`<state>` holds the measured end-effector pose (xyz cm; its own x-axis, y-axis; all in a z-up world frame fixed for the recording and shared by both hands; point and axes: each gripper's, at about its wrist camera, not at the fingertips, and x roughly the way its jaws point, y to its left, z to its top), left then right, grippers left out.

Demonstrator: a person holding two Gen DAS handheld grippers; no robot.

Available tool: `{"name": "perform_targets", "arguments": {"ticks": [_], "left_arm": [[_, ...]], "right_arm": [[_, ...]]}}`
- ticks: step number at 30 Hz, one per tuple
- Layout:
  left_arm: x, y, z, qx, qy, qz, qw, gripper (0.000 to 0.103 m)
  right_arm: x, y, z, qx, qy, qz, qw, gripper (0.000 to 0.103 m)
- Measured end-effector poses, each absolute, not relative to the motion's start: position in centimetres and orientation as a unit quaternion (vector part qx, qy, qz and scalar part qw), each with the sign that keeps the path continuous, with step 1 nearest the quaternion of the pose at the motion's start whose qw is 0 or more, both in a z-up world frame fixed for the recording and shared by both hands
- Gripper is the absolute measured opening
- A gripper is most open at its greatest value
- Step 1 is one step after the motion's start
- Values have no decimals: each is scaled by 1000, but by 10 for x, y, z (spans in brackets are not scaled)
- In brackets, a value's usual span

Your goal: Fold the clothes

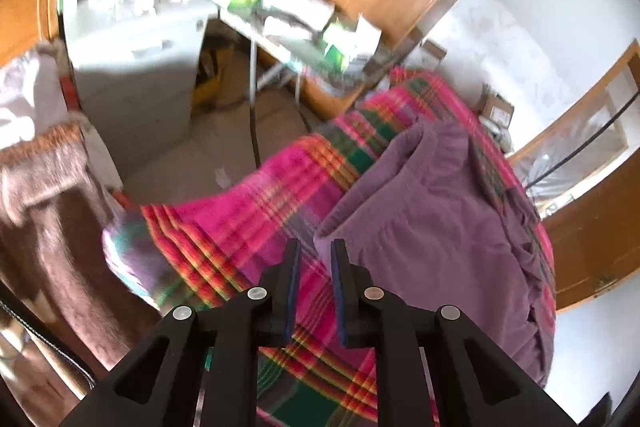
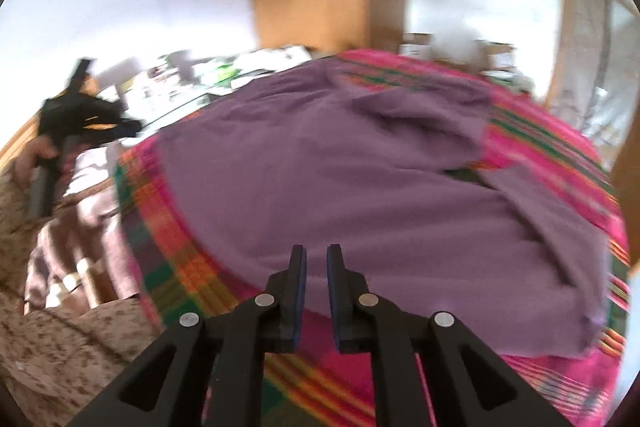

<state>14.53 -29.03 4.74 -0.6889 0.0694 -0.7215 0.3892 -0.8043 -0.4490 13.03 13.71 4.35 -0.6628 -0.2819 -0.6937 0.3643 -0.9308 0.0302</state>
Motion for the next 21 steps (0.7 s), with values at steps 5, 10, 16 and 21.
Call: {"name": "perform_targets", "arguments": {"ticks": [5,10,16,21], "left_arm": [[150,-256,79,347,240,-906,43,15],[125,-177,80,382,125,-914,-48,16],[101,-95,70,418,43,-893,-159,16],[104,-36,61,432,-29,-869,-239,16]], "right_arm": [[126,194,51,342,43,-937,64,10],[107,237,48,337,44,-941,-14,11],[83,249,37,358,63,-932,-12,17],[65,251,25,382,51,-923,11,32]]}}
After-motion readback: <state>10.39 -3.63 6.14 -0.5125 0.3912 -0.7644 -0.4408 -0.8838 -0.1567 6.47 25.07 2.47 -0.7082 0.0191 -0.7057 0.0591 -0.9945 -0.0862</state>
